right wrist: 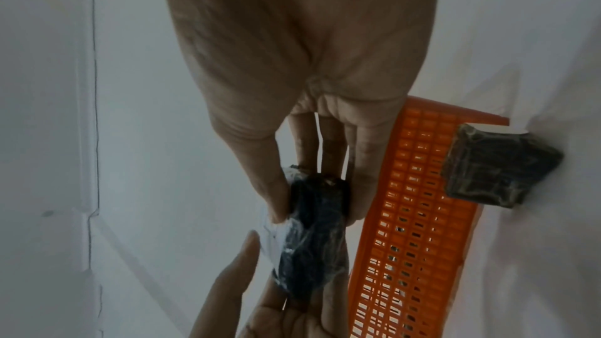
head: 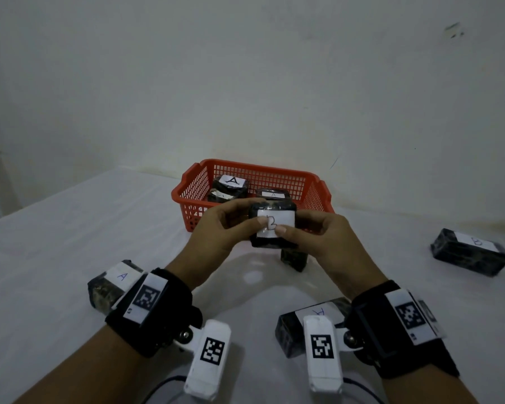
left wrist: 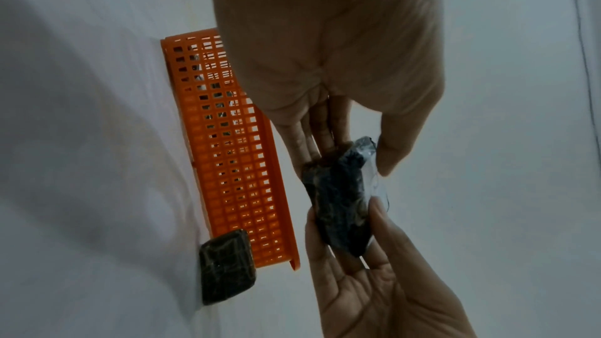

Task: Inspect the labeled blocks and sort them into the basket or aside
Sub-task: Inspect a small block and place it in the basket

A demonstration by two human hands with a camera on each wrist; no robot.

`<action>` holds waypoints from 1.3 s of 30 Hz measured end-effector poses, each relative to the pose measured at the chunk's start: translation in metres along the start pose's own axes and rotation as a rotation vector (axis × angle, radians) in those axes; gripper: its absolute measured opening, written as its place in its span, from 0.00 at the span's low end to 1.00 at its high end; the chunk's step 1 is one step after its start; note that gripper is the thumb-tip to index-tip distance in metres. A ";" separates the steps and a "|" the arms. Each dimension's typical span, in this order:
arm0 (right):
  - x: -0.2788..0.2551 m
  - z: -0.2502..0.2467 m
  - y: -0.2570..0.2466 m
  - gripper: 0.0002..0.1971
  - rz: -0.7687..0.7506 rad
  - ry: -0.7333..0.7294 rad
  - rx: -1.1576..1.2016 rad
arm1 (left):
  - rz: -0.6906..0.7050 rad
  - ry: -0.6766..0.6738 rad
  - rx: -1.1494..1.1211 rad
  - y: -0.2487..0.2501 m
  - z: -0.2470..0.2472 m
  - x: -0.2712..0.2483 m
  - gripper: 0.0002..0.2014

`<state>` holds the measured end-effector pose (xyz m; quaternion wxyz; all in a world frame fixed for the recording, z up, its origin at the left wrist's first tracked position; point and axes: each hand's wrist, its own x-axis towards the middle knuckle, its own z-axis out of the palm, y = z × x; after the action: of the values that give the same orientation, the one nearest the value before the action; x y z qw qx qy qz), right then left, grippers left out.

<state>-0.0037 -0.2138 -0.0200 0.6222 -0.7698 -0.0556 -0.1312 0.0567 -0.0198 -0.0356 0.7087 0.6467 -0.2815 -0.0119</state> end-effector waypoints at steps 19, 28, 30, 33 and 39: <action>0.009 -0.006 0.007 0.27 0.012 -0.005 0.202 | -0.017 -0.100 0.100 -0.001 0.003 -0.002 0.18; 0.005 -0.010 0.005 0.22 -0.007 -0.054 0.113 | -0.070 -0.101 0.001 -0.002 0.000 -0.001 0.20; 0.005 -0.011 0.006 0.23 0.002 -0.054 0.111 | -0.075 -0.105 0.018 -0.003 -0.001 -0.001 0.23; 0.006 -0.011 0.009 0.28 0.018 -0.085 0.146 | -0.060 -0.071 0.068 -0.003 -0.003 0.000 0.24; 0.006 -0.014 0.008 0.29 -0.009 -0.053 0.071 | -0.091 -0.103 0.066 0.000 -0.003 -0.001 0.29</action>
<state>0.0023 -0.2296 -0.0229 0.6469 -0.7501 -0.0802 -0.1112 0.0571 -0.0161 -0.0363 0.6703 0.6804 -0.2883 -0.0680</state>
